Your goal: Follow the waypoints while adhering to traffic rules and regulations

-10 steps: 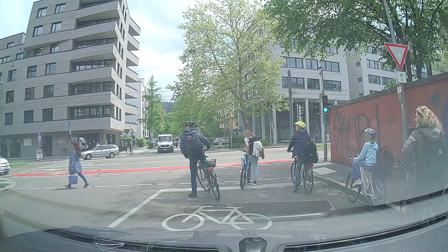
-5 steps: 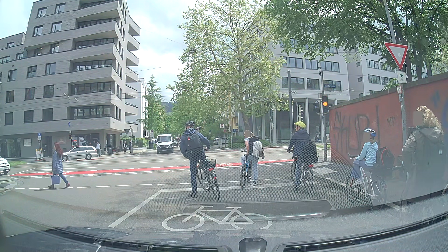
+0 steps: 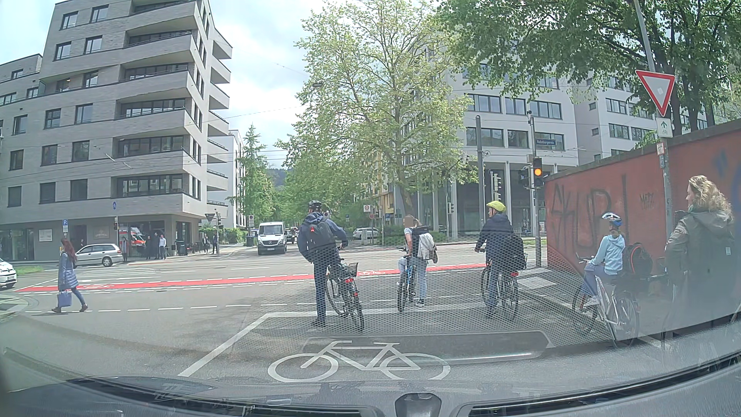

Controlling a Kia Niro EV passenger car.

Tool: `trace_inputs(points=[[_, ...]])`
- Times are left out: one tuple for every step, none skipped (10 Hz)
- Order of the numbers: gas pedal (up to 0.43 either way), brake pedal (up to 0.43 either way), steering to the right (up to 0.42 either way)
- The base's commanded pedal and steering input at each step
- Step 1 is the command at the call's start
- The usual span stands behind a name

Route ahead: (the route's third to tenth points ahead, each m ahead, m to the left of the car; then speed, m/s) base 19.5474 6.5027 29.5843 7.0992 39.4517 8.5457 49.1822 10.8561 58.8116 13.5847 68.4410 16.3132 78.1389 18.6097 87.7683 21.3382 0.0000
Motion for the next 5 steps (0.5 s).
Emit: trace_inputs(points=[[0.0,0.268,-0.015],[0.0,0.268,-0.015],[0.0,0.268,-0.015],[0.0,0.268,-0.015],[0.0,0.268,-0.015]])
